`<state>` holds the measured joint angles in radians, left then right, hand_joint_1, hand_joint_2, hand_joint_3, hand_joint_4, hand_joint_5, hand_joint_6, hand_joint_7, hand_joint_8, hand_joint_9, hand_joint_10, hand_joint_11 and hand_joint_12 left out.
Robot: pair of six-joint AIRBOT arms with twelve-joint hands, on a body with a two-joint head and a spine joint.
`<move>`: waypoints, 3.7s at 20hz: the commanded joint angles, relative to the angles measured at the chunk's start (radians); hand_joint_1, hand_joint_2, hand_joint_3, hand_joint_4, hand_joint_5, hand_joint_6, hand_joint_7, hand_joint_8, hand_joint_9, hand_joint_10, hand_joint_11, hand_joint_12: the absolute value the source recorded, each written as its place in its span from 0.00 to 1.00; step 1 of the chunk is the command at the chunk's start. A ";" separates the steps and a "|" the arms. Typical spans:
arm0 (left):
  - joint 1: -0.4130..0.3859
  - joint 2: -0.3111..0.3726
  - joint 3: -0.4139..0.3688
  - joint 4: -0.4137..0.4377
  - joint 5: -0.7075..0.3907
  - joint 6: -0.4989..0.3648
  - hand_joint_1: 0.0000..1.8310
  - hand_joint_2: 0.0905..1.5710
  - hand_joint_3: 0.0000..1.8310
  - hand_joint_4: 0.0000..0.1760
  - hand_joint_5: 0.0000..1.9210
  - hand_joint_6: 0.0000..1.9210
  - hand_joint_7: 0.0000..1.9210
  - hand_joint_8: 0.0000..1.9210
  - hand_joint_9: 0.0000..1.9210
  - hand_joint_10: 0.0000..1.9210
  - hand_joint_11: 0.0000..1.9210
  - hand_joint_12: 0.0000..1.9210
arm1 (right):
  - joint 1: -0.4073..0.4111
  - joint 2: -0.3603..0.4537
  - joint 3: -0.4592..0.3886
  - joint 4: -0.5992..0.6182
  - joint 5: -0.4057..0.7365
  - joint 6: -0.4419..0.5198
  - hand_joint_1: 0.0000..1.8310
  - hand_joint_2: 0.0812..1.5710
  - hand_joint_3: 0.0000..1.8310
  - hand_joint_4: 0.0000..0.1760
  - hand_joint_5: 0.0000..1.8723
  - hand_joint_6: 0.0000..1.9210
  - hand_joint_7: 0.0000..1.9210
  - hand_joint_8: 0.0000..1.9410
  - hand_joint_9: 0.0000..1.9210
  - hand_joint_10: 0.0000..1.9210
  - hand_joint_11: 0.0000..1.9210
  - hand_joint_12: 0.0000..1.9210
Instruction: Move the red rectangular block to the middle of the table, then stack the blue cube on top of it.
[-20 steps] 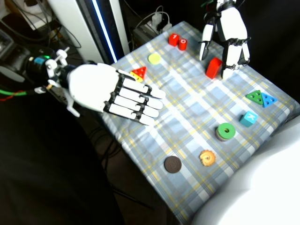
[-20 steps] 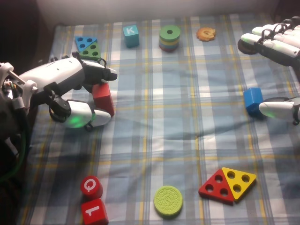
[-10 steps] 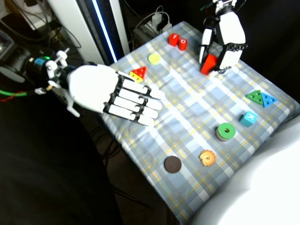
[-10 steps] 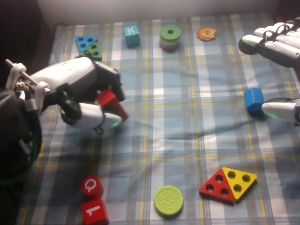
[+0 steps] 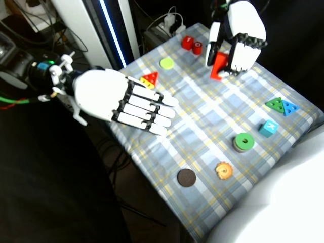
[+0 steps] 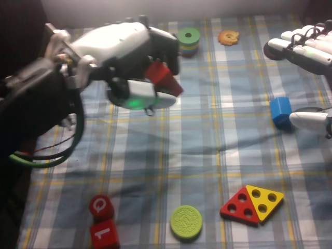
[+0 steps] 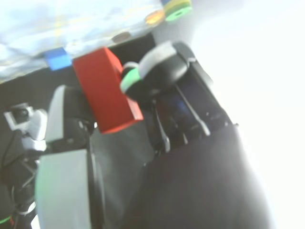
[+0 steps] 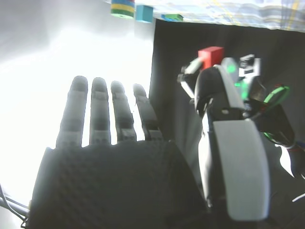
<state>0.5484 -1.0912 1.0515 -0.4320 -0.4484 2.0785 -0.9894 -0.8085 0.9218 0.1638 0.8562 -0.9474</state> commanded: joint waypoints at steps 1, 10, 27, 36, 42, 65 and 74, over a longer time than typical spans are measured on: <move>-0.025 -0.010 0.014 0.018 -0.064 -0.004 0.66 0.78 0.00 0.00 0.33 0.66 0.45 0.75 0.52 0.77 0.50 0.92 | 0.007 -0.001 0.003 0.003 0.121 0.003 0.23 0.77 0.00 0.16 0.00 0.00 0.00 0.00 0.00 0.00 0.00 0.00; -0.083 -0.211 0.214 -0.218 0.142 0.258 0.67 0.77 0.00 0.00 0.38 0.58 0.43 0.80 0.48 0.83 0.45 1.00 | -0.002 -0.001 0.007 0.003 0.121 0.005 0.22 0.76 0.00 0.00 0.00 0.00 0.00 0.00 0.00 0.00 0.00 0.00; -0.036 -0.086 0.039 -0.080 -0.005 0.194 0.41 0.63 0.01 0.83 0.00 0.00 0.00 0.00 0.00 0.00 0.00 0.00 | -0.007 -0.001 0.008 0.003 0.121 0.017 0.22 0.75 0.00 0.20 0.00 0.00 0.00 0.00 0.00 0.00 0.00 0.00; 0.041 0.128 -0.126 0.142 -0.334 -0.217 0.33 0.85 0.01 0.03 0.00 0.00 0.00 0.00 0.00 0.00 0.00 0.00 | -0.038 -0.047 0.057 0.075 0.087 0.021 0.33 0.69 0.00 0.00 0.09 0.02 0.12 0.01 0.00 0.33 0.00 0.73; 0.076 0.162 -0.165 0.149 -0.413 -0.221 0.29 0.86 0.00 0.20 0.00 0.00 0.00 0.00 0.00 0.00 0.00 0.00 | -0.035 -0.111 0.116 0.138 0.038 0.023 0.37 0.71 0.00 0.00 0.18 0.04 0.14 0.37 0.00 0.64 0.00 0.88; 0.130 0.196 -0.168 0.083 -0.450 -0.223 0.29 0.87 0.00 0.10 0.00 0.00 0.00 0.00 0.00 0.00 0.00 0.00 | 0.095 -0.200 0.218 0.004 -0.025 0.183 0.64 0.81 0.00 0.00 0.36 0.62 0.36 0.89 0.37 0.99 0.41 1.00; 0.145 0.194 -0.156 0.048 -0.473 -0.223 0.30 0.88 0.00 0.15 0.00 0.00 0.00 0.00 0.00 0.00 0.00 0.00 | 0.260 -0.265 0.285 -0.189 -0.050 0.269 0.66 0.78 0.00 0.00 0.37 0.62 0.43 0.78 0.47 0.80 0.44 0.93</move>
<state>0.7033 -0.8993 0.8932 -0.4084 -0.7963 1.8603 -0.7376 -1.0836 1.2137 -0.0425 0.6945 -0.6727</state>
